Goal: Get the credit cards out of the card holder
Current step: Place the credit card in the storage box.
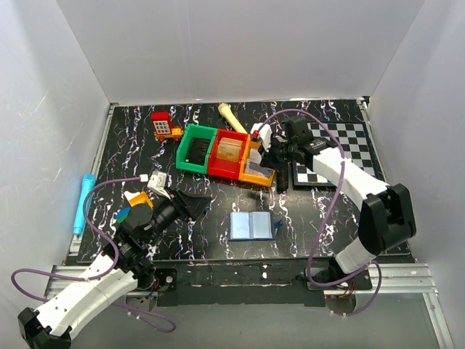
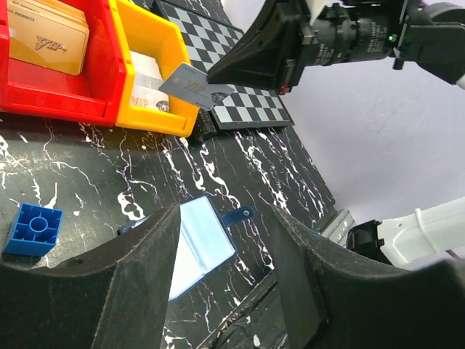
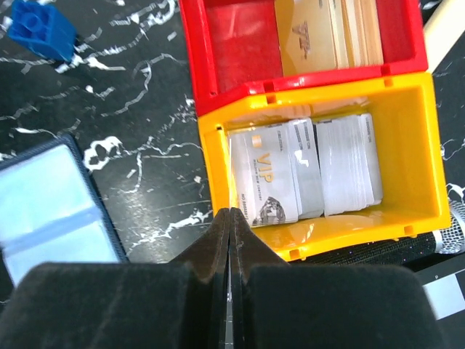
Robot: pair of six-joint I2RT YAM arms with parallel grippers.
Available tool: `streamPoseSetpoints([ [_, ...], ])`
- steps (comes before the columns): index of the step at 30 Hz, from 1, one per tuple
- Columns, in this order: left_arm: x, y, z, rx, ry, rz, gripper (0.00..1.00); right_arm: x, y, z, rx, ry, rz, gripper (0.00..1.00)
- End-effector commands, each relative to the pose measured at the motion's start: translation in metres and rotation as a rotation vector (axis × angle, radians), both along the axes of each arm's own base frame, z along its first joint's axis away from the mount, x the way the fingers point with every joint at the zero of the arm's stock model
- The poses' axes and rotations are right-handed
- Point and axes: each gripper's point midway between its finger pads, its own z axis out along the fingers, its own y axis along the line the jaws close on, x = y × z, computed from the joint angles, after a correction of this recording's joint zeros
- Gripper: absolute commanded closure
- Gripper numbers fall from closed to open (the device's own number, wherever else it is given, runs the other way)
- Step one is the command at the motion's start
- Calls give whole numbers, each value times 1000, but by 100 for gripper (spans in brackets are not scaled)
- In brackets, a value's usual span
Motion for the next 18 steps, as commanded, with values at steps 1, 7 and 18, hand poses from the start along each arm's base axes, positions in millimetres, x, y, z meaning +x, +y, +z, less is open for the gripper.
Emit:
streamPoseSetpoints([
  [1, 0, 5, 12, 18, -43, 9, 49, 25, 1, 6, -5, -104, 50, 99],
  [7, -1, 9, 5, 36, -42, 20, 50, 43, 4, 3, 20, -147, 36, 99],
  [18, -2, 8, -4, 42, -23, 17, 50, 55, 8, -25, -28, -103, 53, 99],
])
